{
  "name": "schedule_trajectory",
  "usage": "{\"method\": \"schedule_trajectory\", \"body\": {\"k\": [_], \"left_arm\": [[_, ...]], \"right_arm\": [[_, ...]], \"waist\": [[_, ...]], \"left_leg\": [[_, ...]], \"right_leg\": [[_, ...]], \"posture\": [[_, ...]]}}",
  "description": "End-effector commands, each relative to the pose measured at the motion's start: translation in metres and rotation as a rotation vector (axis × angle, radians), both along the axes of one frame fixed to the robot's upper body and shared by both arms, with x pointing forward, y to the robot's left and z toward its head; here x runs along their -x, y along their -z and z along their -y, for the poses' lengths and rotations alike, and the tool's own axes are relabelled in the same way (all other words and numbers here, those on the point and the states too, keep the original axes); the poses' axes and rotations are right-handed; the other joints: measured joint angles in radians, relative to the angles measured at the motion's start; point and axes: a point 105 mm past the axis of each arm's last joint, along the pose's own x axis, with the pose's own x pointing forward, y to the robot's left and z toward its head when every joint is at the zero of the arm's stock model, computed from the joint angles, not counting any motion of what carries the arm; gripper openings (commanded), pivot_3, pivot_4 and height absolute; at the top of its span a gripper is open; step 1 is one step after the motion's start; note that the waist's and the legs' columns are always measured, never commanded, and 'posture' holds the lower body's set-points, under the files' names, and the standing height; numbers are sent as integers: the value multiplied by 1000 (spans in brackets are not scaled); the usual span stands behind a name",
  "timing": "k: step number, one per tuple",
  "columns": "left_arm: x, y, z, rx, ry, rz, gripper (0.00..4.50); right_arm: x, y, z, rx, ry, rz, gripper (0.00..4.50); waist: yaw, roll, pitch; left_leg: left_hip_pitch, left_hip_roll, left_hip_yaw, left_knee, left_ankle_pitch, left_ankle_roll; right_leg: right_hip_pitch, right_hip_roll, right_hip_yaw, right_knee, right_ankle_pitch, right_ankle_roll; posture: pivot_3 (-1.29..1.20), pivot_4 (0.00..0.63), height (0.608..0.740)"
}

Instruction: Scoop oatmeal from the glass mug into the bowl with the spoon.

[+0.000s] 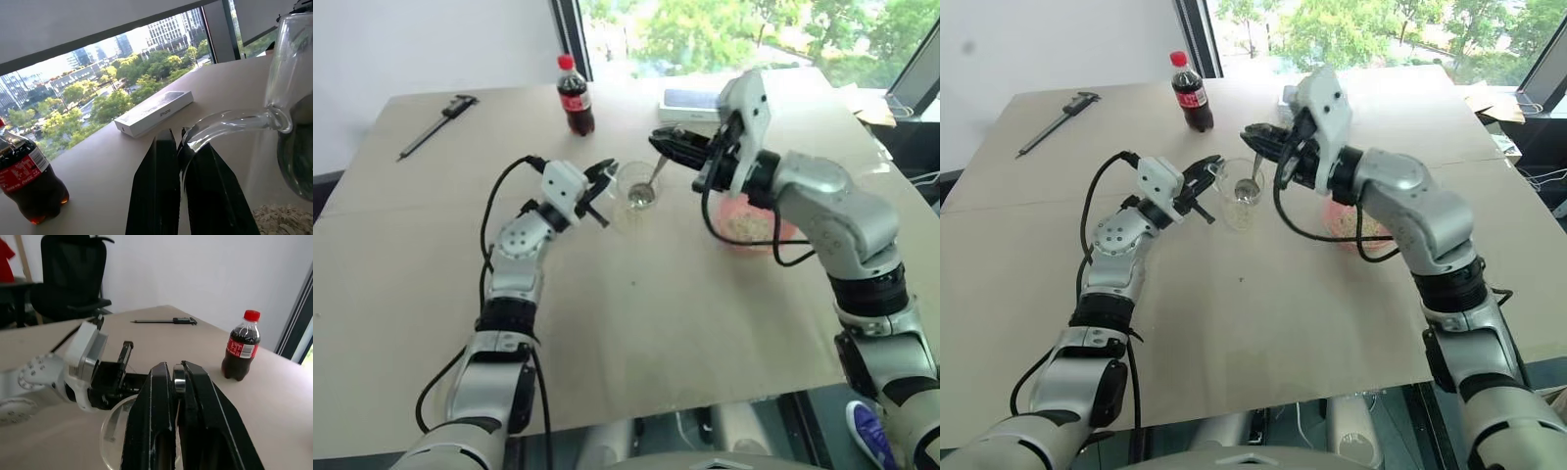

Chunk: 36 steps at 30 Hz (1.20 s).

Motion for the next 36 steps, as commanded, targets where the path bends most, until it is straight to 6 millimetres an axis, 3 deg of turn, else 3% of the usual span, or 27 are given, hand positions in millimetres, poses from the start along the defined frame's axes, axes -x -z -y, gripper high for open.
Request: {"method": "schedule_trajectory", "body": {"k": [1,8,15,26,30,36], "left_arm": [[2,-17,6,3,9,81,19],[1,-16,2,63,2,43,19],[0,-15,3,56,6,37,19],[-3,-8,9,65,14,19,19],[-3,-3,11,66,13,10,19],[-4,6,13,78,14,-19,19]], "right_arm": [[3,-7,-2,5,12,145,0],[1,10,-7,-3,21,142,0],[-12,24,3,-112,124,-134,0],[-29,14,24,-334,236,-588,0],[-34,6,31,-386,268,-646,0],[-36,-17,44,-415,284,-592,0]], "waist": [[0,0,0],[-1,0,0],[1,0,0],[0,0,0],[0,0,0],[-2,0,0]], "left_leg": [[0,0,0,0,0,0],[0,0,-1,1,0,0],[0,0,-1,1,0,0],[0,0,-1,1,0,0],[0,0,-1,1,0,0],[0,-1,-1,0,0,0]], "right_leg": [[0,0,0,0,0,0],[0,0,0,0,0,0],[0,0,0,0,0,0],[0,0,0,1,0,0],[0,0,0,1,0,0],[0,0,0,1,0,0]], "posture": [[0,150,740],[0,150,740],[0,150,740],[0,150,740],[0,150,740],[0,150,740]]}}
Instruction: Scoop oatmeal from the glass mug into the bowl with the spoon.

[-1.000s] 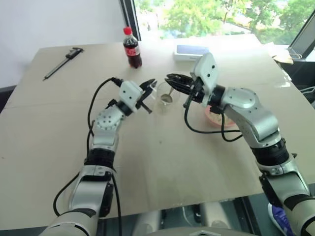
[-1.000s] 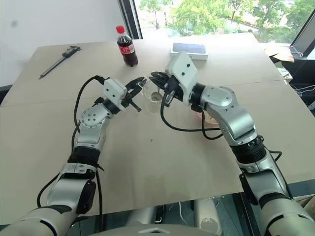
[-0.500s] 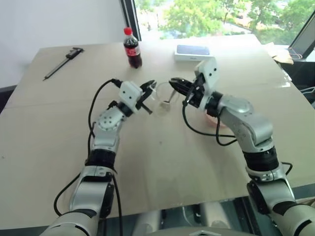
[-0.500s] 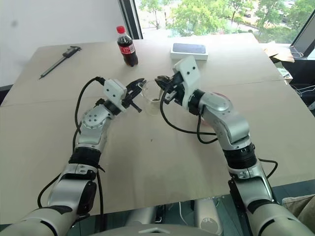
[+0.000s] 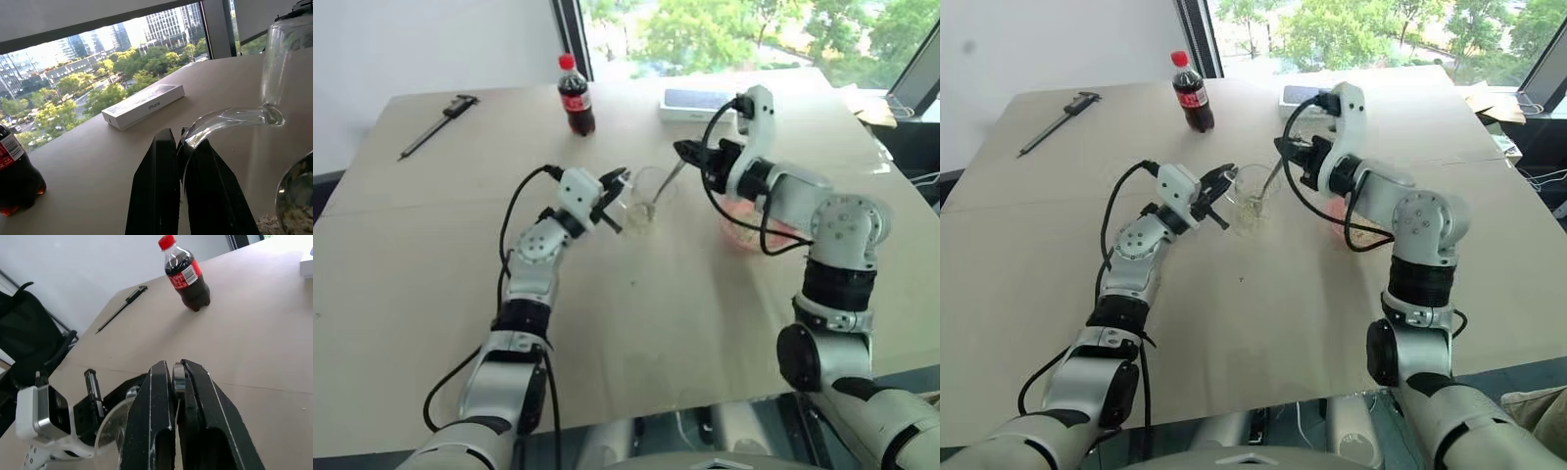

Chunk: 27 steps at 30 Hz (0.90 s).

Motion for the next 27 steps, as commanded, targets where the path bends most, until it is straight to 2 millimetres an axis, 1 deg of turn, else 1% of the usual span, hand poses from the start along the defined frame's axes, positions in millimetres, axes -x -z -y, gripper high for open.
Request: {"method": "schedule_trajectory", "body": {"k": [1,7,13,21,27], "left_arm": [[1,-15,1,25,2,65,19],[-2,-15,2,56,-1,55,19],[-6,-15,3,92,-3,42,19],[-11,-14,5,170,-17,22,19],[-15,-13,8,195,-23,13,19]], "right_arm": [[2,-24,11,-1,27,104,0],[4,-28,18,-4,43,123,0],[1,-31,29,-56,77,82,0],[-6,-17,56,-166,170,-128,0],[-12,-17,81,-259,243,-216,0]], "waist": [[-1,0,0],[-1,0,0],[-1,0,0],[0,0,0],[0,0,0]], "left_leg": [[0,0,0,0,0,0],[0,0,0,0,0,0],[0,0,0,0,0,0],[0,0,1,0,0,0],[0,0,1,0,0,0]], "right_leg": [[0,0,0,0,0,0],[0,0,0,0,0,0],[0,0,0,1,0,0],[0,0,0,1,0,0],[0,0,1,1,0,0]], "posture": [[0,150,740],[0,150,740],[0,150,740],[0,150,740],[0,150,740]]}}
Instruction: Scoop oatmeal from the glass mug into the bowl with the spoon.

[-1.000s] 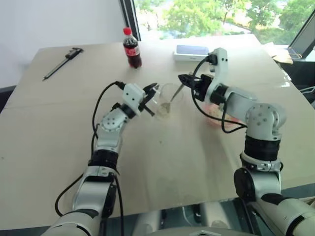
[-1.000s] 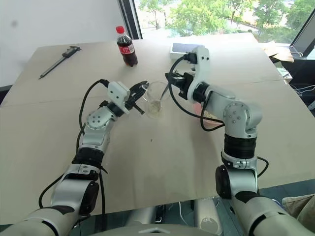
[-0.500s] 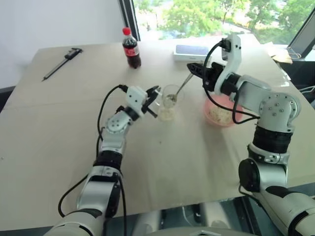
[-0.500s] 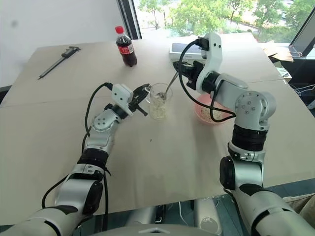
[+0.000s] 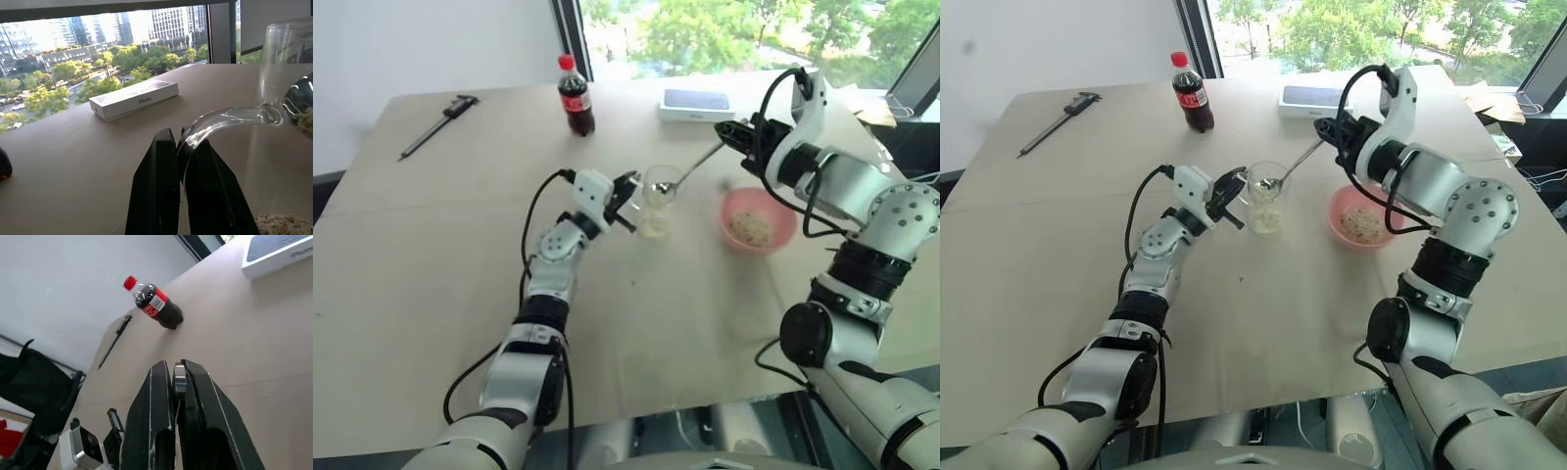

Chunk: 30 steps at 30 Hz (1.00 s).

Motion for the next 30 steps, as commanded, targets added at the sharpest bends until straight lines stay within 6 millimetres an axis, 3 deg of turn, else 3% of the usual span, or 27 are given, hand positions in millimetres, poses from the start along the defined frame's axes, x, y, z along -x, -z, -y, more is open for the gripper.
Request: {"method": "schedule_trajectory", "body": {"k": [1,16,30], "left_arm": [[-3,-26,-9,85,-38,91,19],[-9,-31,15,162,14,83,19],[-11,-34,20,166,40,77,19]], "right_arm": [[-3,-8,27,-45,96,-19,0],[0,8,51,-294,218,-177,0],[12,18,64,-388,242,-204,0]], "waist": [[0,0,0],[-2,0,0],[-2,0,0]], "left_leg": [[0,0,0,0,0,0],[0,0,2,0,0,1],[0,1,4,0,-1,4]], "right_leg": [[0,0,0,0,0,0],[0,0,1,1,0,0],[0,1,2,0,0,0]], "posture": [[0,150,740],[0,150,740],[0,150,740]]}}
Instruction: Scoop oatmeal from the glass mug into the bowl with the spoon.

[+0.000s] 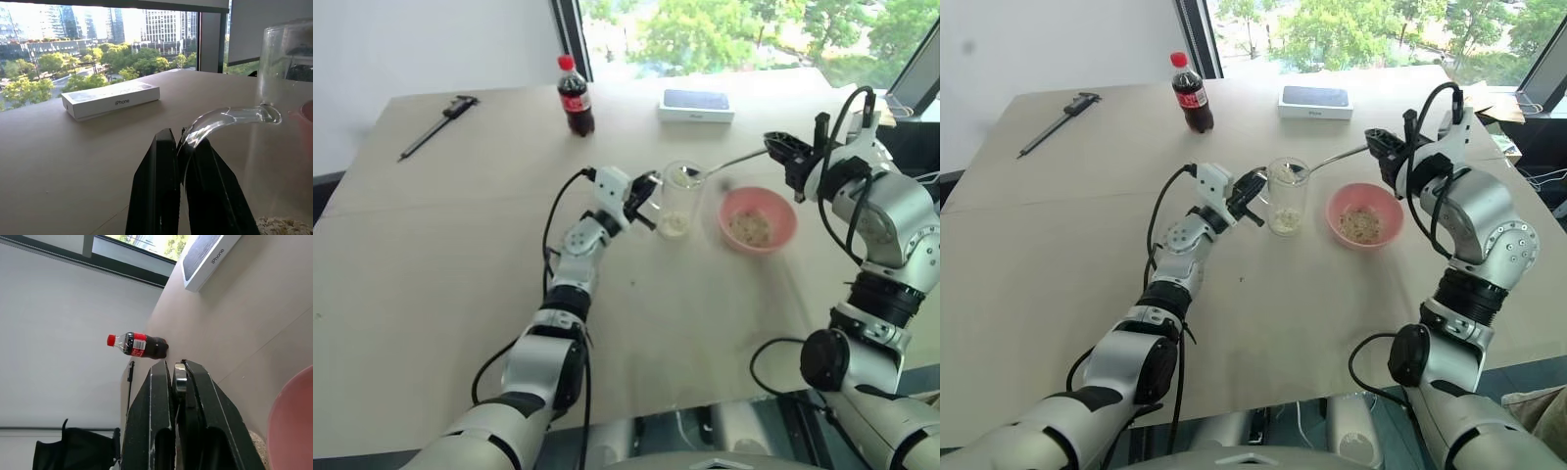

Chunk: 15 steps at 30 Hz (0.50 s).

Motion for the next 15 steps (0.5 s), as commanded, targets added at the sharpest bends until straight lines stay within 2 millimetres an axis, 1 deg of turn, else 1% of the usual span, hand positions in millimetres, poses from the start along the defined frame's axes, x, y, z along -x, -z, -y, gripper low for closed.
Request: {"method": "schedule_trajectory", "body": {"k": [1,6,15], "left_arm": [[-2,-38,-9,89,-27,131,19],[-2,-39,-6,89,-14,129,19],[-3,-35,-6,60,-2,118,19]], "right_arm": [[4,-3,13,-16,50,25,0],[6,-2,13,-43,61,35,0],[15,-13,17,-125,49,68,0]], "waist": [[0,0,0],[0,0,0],[2,0,0]], "left_leg": [[0,0,0,0,0,0],[0,0,1,0,0,0],[0,1,1,0,0,1]], "right_leg": [[0,0,0,0,0,0],[0,0,0,0,0,0],[0,0,0,-1,0,0]], "posture": [[0,150,740],[0,150,740],[0,150,740]]}}
